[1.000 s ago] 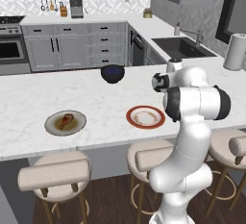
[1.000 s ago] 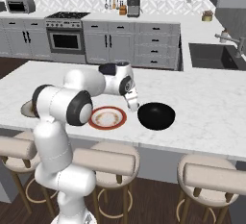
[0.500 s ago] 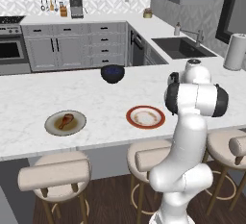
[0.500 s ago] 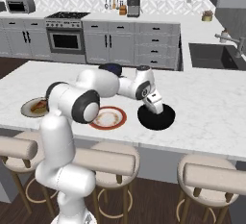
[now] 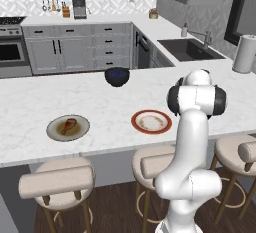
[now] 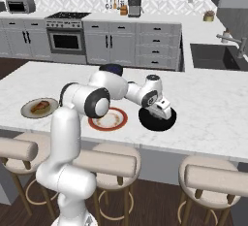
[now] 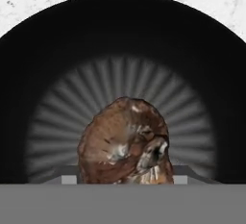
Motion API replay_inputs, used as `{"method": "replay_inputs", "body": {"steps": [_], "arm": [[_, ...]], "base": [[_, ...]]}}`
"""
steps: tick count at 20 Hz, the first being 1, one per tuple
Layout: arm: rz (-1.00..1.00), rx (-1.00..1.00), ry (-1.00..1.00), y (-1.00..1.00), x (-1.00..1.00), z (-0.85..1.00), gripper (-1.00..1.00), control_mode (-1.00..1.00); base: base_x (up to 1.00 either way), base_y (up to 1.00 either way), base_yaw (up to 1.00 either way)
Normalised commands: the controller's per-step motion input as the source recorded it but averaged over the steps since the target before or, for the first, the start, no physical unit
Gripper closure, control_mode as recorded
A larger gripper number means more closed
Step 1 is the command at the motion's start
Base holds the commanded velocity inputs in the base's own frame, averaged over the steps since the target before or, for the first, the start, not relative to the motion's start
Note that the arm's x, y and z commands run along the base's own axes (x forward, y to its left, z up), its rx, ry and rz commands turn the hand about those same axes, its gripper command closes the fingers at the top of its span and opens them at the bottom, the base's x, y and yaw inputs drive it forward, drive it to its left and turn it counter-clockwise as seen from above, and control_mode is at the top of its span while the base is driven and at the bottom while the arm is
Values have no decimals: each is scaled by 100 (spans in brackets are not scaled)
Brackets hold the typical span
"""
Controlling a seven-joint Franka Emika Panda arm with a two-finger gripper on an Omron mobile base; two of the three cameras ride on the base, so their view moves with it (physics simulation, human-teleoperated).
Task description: Pick the chicken drumstick and mushroom from their plates and place them in the bowl. Then put the bowl in the fridge.
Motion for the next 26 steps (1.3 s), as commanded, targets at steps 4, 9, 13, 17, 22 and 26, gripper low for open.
{"method": "replay_inputs", "body": {"steps": [4,9,13,17,22,26], "arm": [[20,0,0,0,38,-48,-100,-100],[19,0,0,-3,27,-1,-100,-100],[20,-4,0,0,4,2,-100,-100],[22,-7,-6,28,-20,44,-100,-100],[24,-15,-16,51,-72,75,-100,-100],[14,-10,-6,89,-100,34,-100,-100]], "base": [[0,0,0],[0,0,0],[0,0,0],[0,0,0],[0,0,0],[0,0,0]]}}
